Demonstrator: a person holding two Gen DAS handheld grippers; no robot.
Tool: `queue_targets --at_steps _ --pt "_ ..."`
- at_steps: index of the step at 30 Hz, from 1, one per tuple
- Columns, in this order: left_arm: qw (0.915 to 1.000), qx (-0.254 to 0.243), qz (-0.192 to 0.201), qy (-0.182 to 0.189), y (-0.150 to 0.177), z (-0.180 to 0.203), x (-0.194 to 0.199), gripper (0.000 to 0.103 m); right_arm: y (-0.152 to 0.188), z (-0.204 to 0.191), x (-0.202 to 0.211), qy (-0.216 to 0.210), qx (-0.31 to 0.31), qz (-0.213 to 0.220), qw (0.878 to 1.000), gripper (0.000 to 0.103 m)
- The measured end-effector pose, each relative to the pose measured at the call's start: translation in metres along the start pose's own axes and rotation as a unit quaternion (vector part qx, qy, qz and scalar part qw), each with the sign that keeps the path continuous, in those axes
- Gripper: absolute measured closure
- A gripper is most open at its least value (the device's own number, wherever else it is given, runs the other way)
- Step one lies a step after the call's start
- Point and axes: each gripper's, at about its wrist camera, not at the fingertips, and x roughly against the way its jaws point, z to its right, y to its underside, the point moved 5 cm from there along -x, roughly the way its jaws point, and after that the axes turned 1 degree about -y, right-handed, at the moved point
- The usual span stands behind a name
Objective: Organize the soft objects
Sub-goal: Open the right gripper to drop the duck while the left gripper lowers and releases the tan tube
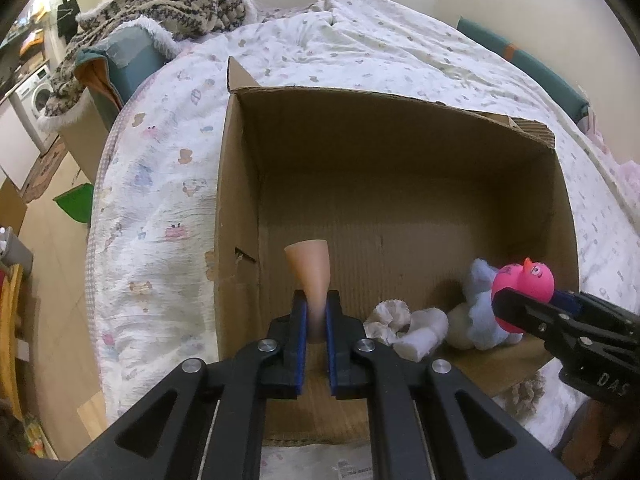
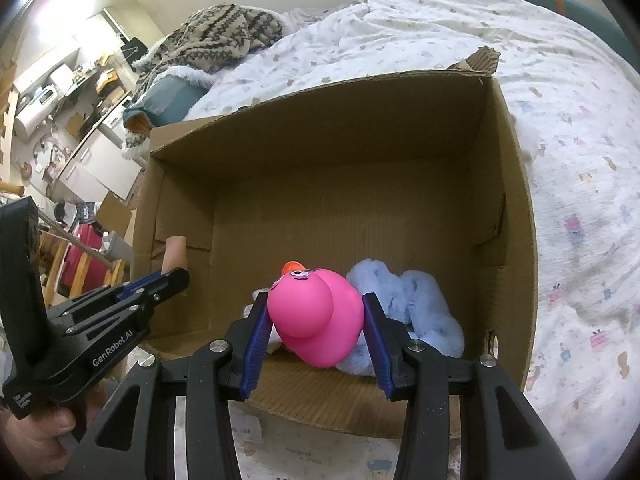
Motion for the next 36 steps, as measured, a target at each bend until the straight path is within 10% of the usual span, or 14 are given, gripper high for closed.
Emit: queue_targets --at_steps 21,26,36 --pt "0.9999 -0.009 0.006 0.010 0.002 0.008 0.009 0.081 0.000 0.013 0.009 -0.023 -0.032 0.017 0.999 0.041" --pt "0.9998 0.000 0.019 0.011 0.002 0.007 0.016 0.038 -0.002 0.018 0.015 -0.025 -0.048 0.029 0.998 0.031" --pt "0.9997 -0.005 0.020 0.009 0.005 0.005 0.023 0.037 0.000 0.023 0.021 -0.016 -0.052 0.032 0.998 0.031"
